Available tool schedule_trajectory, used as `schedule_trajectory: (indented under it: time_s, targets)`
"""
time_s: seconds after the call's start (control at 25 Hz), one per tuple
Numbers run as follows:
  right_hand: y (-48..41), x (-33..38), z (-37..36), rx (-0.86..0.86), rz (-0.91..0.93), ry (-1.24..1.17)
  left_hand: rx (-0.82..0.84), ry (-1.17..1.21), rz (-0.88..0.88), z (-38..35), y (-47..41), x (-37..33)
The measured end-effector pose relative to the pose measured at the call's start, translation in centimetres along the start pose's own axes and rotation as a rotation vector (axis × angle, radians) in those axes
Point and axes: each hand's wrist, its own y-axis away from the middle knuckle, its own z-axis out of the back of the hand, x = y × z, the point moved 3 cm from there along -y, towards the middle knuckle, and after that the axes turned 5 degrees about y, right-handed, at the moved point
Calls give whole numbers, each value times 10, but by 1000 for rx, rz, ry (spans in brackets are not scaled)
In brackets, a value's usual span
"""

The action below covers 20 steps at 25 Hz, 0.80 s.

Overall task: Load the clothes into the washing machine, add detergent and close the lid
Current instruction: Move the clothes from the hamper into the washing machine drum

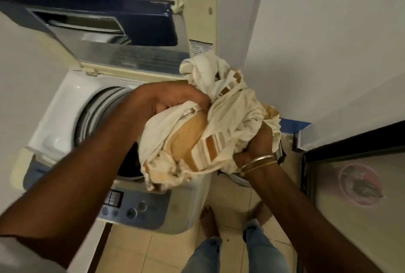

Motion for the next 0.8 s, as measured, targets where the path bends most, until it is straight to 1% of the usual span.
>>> schedule_trajectory:
  time_s: [0.04, 0.12, 0.2, 0.24, 0.28, 0.36, 0.4, 0.44, 0.48, 0.52, 0.6, 0.64, 0.68, 0.72, 0.76, 0.8]
  targets:
    - [-1, -10, -9, -13, 14, 31, -15, -90, -17, 16, 16, 0]
    - [-4, -37, -20, -68, 62, 72, -122, -258, -39, 43, 33, 3]
    - [-5, -61, -31, -116, 148, 106, -239, -361, 38, 71, 40, 17]
    - [-6, -71, -35, -133, 208, 122, -311, -385, 35, 87, 39, 30]
    - [-4, -78, -38, -156, 272, 171, -371, -414, -29, 97, 35, 44]
    - [3, -89, -45, -157, 351, 354, -555, -501, -149, 111, 19, 74]
    - [7, -96, -47, -165, 401, 442, -621, -471, -216, 117, 15, 93]
    - [10, -103, -47, -180, 460, 509, -657, -446, -281, 125, 12, 113]
    - [10, -110, -47, -176, 508, 569, -653, -470, -346, 131, 11, 131]
    - [11, -118, -48, -166, 526, 606, -643, -559, -372, 134, 12, 146]
    - [6, -130, -48, -145, 581, 702, -671, -699, -338, 140, 17, 165]
    - [5, -136, -51, -143, 628, 814, -723, -709, -304, 144, 22, 168]
    - [5, -140, -55, -141, 681, 946, -816, -723, -292, 149, 28, 169]
    - [5, -145, -55, -114, 746, 1044, -936, -738, -320, 148, 33, 164]
    - [5, -150, -56, -80, 776, 1142, -1043, -729, -400, 139, 39, 155]
    - [2, -155, -53, -44, 774, 1234, -1080, -677, -525, 121, 45, 139]
